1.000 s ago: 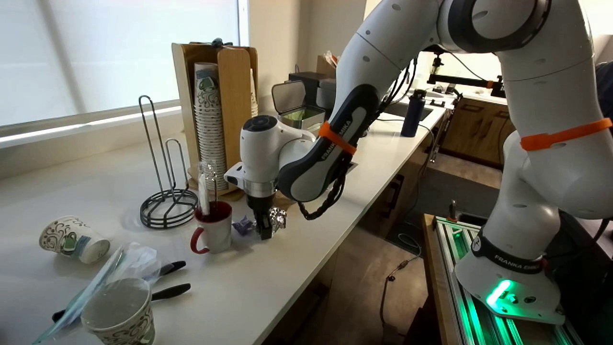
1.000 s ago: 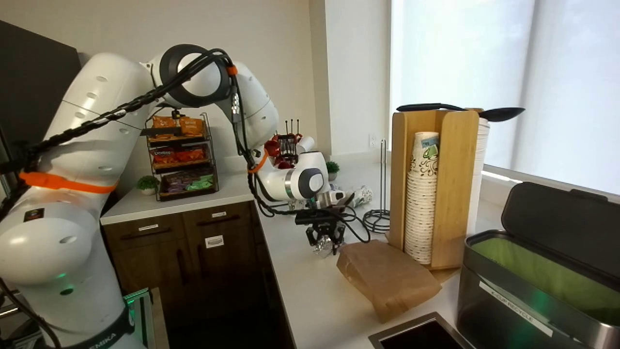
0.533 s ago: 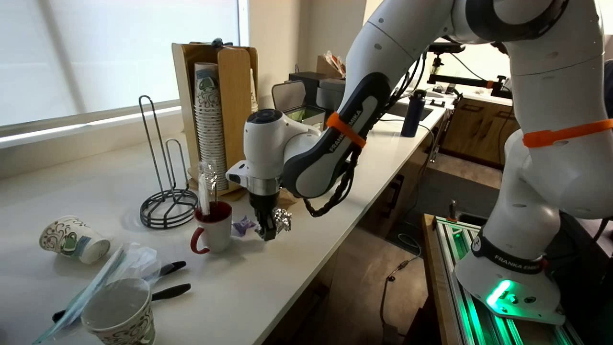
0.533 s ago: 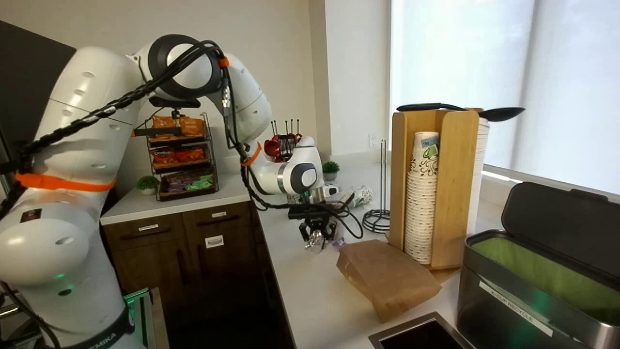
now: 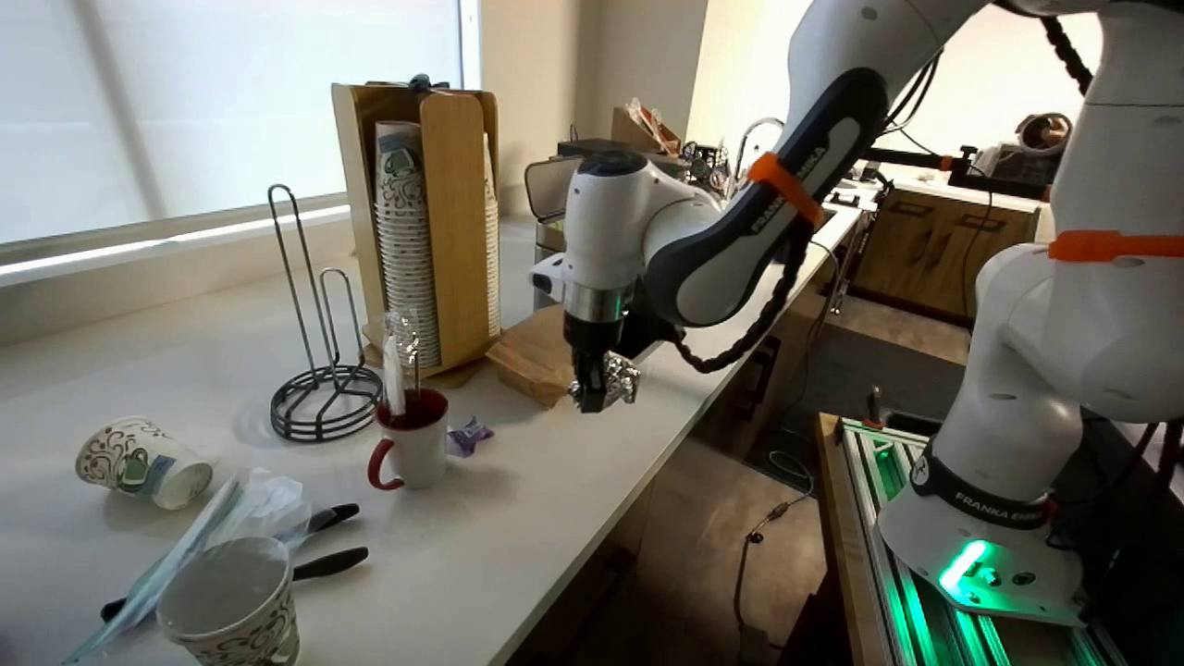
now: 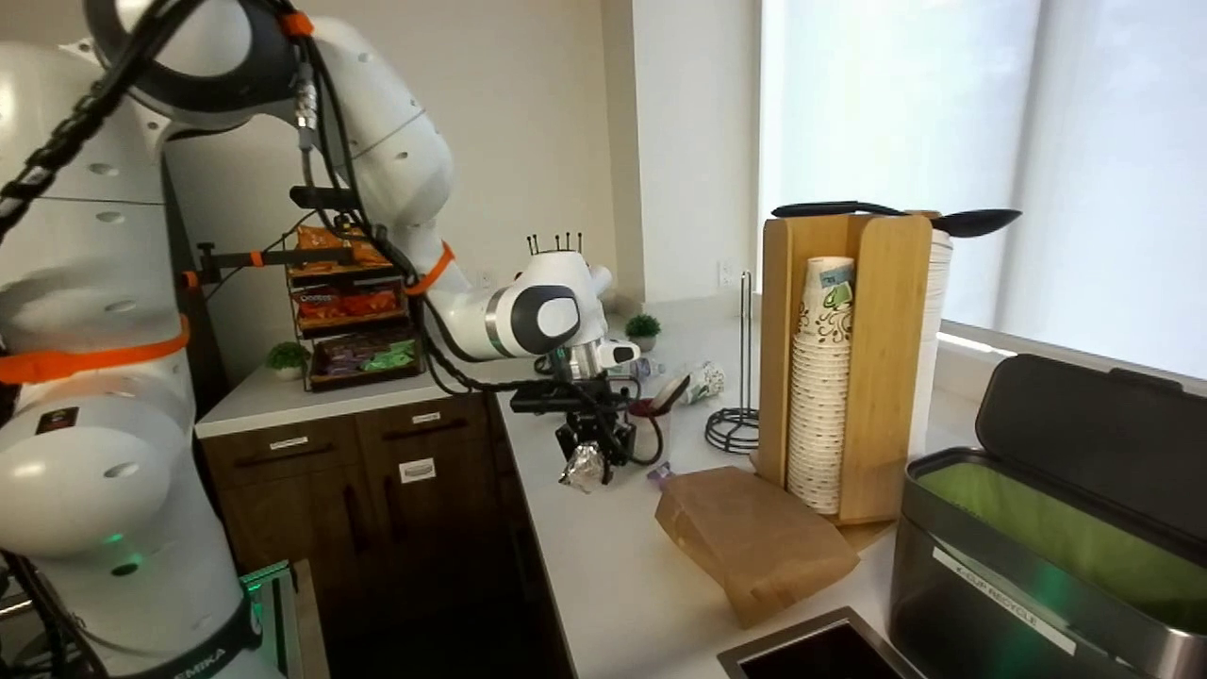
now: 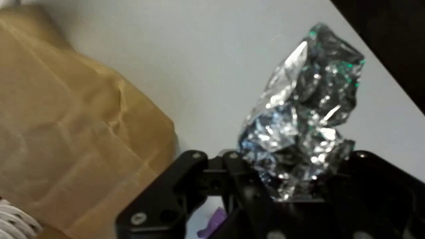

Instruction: Put the crumpled foil paper in the trash chute.

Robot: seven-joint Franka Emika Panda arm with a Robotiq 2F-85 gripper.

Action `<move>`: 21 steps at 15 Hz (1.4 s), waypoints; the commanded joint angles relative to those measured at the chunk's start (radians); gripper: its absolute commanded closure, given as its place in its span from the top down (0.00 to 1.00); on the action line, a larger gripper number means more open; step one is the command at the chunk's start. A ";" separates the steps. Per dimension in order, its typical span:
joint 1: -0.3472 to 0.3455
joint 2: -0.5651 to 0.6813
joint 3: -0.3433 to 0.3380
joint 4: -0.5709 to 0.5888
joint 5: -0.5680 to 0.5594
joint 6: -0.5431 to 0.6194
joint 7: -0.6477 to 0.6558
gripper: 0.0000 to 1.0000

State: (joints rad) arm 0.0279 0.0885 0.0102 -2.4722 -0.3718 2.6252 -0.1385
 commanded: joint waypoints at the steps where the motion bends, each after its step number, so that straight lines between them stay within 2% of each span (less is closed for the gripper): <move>1: -0.034 -0.253 -0.056 -0.211 -0.137 -0.029 0.202 0.02; 4: -0.148 -0.401 -0.082 -0.333 -0.227 -0.035 0.299 0.02; 5: -0.112 -0.271 -0.054 -0.231 -0.165 -0.006 0.230 0.02; 6: -0.137 -0.305 -0.057 -0.257 -0.172 -0.006 0.225 0.09; 11: -0.131 -0.285 -0.041 -0.238 -0.169 -0.007 0.223 0.09; 12: -0.130 -0.281 -0.041 -0.236 -0.170 -0.007 0.223 0.02; 17: -0.273 -0.273 -0.130 -0.250 -0.331 0.040 0.193 0.02; 21: -0.389 -0.246 -0.242 -0.238 -0.499 0.064 0.179 0.02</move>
State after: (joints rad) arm -0.2894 -0.1822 -0.1682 -2.7083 -0.7670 2.6453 0.0582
